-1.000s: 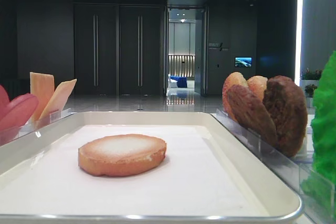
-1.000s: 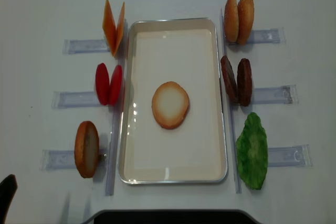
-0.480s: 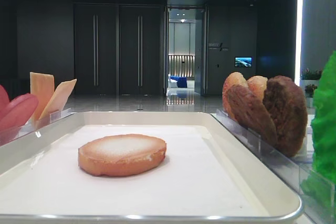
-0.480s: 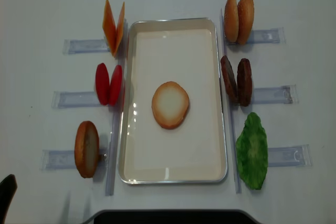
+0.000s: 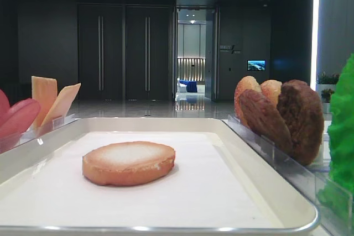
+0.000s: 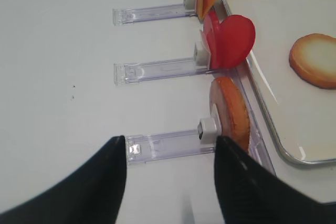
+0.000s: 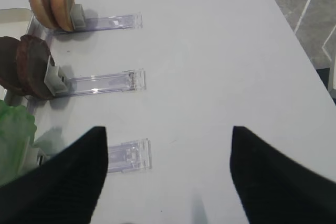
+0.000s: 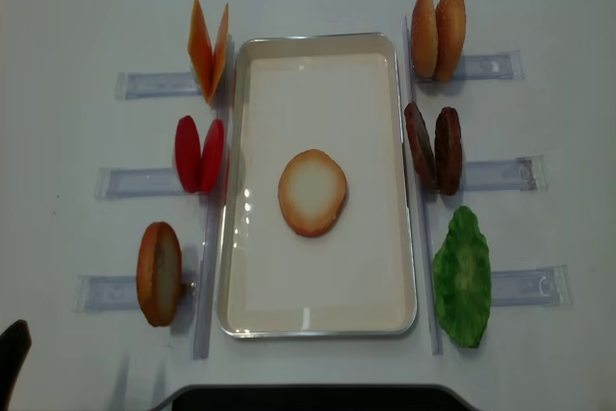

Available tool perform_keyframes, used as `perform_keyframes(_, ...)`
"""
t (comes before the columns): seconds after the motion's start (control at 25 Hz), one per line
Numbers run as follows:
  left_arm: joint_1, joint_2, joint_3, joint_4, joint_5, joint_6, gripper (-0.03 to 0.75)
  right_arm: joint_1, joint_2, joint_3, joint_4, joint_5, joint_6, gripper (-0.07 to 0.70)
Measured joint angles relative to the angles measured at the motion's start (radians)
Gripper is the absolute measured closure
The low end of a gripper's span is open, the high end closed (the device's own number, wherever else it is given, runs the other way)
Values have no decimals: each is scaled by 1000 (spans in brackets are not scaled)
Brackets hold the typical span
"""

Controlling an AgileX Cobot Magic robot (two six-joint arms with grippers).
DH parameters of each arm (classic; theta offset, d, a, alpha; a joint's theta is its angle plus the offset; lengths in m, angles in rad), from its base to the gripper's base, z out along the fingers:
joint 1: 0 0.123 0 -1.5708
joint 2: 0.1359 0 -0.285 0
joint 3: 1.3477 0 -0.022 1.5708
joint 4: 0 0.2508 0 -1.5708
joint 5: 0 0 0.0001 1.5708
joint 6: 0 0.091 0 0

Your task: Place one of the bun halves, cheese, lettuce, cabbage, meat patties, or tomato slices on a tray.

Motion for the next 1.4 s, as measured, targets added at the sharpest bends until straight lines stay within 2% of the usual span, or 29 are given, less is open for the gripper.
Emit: perform_keyframes(1.4, 0, 0, 0, 0, 0, -5, 307, 0, 0, 0, 0, 0, 0, 160)
